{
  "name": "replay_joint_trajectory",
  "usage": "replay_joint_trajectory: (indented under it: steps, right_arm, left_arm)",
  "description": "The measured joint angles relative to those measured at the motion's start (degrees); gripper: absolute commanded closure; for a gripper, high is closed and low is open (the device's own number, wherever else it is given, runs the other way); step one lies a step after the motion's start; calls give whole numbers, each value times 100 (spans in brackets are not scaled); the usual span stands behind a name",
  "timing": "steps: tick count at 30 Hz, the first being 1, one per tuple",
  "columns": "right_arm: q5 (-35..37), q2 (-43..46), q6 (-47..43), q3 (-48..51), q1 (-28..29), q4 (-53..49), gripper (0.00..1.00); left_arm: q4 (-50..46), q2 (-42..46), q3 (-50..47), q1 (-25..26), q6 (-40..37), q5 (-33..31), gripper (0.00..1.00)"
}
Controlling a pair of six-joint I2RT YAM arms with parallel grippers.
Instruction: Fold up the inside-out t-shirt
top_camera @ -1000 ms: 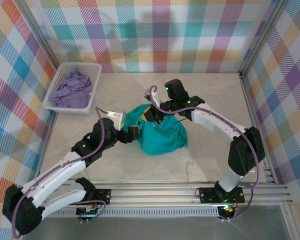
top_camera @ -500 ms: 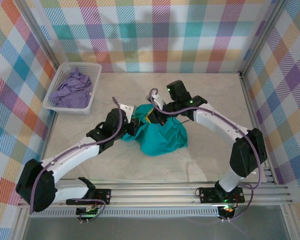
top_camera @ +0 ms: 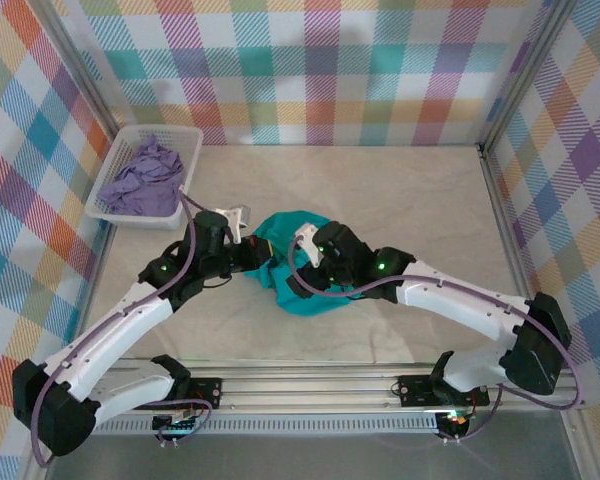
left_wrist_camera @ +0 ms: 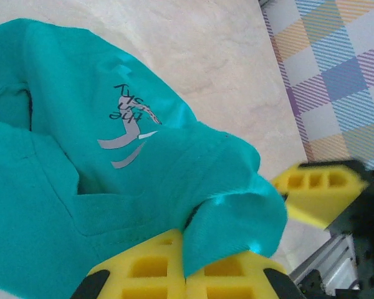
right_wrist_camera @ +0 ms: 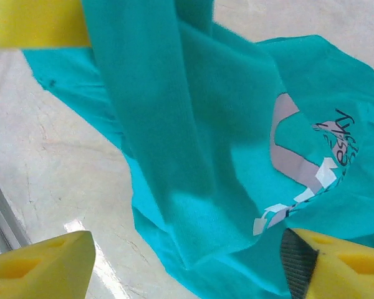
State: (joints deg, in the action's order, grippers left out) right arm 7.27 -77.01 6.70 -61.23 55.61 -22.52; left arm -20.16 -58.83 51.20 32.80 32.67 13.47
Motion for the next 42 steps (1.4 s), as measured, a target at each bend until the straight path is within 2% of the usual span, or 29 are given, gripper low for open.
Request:
replay_joint_trajectory:
  steps: [5, 7, 11, 15, 19, 22, 29, 33, 37, 42]
  right_arm:
    - [-87, -350, 190, 155, -15, 809, 17]
    - [-188, -516, 212, 155, -61, 1102, 19]
    - [-404, -772, 310, 131, -295, 1329, 51]
    - [-535, -831, 155, 94, -859, 1097, 63]
    - [-678, -765, -234, -168, -1386, 476, 64]
    - [-708, -682, -544, -450, -1502, 72, 66]
    - [-1069, -337, -1062, -339, -1504, -310, 40]
    - [-1121, 162, -1257, 68, -1436, -328, 37]
    - [-1110, 765, -1419, 369, -1115, -293, 43]
    - [-1327, 1237, -1655, 693, -391, 107, 66]
  left_arm:
    - [-256, 136, 50, 0, 81, 111, 100]
    - [-374, 195, 52, 0, 81, 109, 100]
    - [-575, 339, 122, -2, 79, 109, 100]
    - [-678, 492, 229, -35, 68, 179, 100]
    - [-682, 531, 330, -68, 55, 457, 100]
    - [-625, 514, 332, -70, 59, 721, 100]
    - [-492, 302, 415, -70, 76, 901, 100]
    - [-498, 262, 415, -70, 79, 874, 100]
    - [-501, 251, 415, -74, 79, 831, 100]
    - [-498, 195, 415, -74, 79, 791, 100]
